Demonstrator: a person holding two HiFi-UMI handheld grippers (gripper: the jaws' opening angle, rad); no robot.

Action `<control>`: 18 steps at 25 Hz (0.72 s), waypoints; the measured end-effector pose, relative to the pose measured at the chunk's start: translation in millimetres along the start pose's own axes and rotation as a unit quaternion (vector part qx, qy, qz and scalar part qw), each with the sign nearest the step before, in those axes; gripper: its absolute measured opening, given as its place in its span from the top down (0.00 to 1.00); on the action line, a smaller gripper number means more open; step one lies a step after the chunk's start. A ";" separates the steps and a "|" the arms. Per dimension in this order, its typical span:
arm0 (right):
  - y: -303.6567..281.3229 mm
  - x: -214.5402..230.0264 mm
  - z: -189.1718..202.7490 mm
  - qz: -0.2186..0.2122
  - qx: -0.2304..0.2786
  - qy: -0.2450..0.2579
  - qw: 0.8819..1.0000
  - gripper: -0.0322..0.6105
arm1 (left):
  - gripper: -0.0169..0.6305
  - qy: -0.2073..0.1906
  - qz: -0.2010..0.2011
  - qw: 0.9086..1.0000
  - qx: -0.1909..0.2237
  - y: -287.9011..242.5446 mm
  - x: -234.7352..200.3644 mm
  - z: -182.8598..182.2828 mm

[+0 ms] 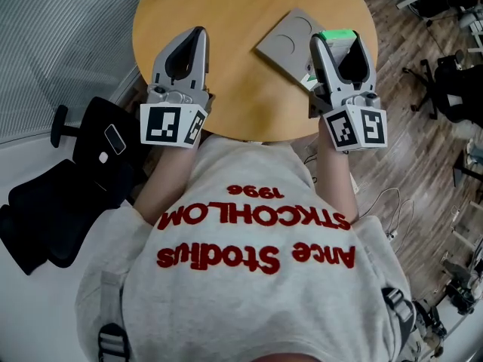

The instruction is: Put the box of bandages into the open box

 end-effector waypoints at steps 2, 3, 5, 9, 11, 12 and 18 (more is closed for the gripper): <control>8.6 5.1 0.0 0.016 0.000 0.003 1.000 0.39 | 0.96 0.005 0.013 1.000 -0.002 -5.1 3.0 4.4; 13.4 8.3 0.0 0.026 0.000 0.005 1.000 0.39 | 0.96 0.007 0.021 1.000 -0.004 -8.4 5.3 6.7; 25.2 15.5 -0.3 0.050 0.000 0.007 0.999 0.39 | 0.96 0.013 0.042 0.999 -0.007 -16.1 11.4 11.8; 45.9 29.4 -1.9 0.090 -0.002 0.014 0.996 0.39 | 0.96 0.024 0.076 0.997 -0.010 -33.3 23.6 20.8; 59.9 36.0 -4.8 0.114 -0.003 0.018 0.993 0.39 | 0.96 0.030 0.097 0.995 -0.010 -43.6 32.1 23.0; 68.8 39.2 -6.5 0.130 -0.003 0.021 0.991 0.39 | 0.96 0.033 0.110 0.993 -0.009 -49.1 37.4 24.2; 100.9 54.9 -11.5 0.190 -0.001 0.027 0.981 0.39 | 0.96 0.048 0.162 0.986 -0.011 -75.9 61.6 31.5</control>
Point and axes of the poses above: the fingertips, and each gripper's own axes: y backward along the fingers, x to its right, z out of its underside, the point moved 10 cm from there along y, backward along the fingers, and after that the axes turned 4 degrees about z, right-handed, at the moved point
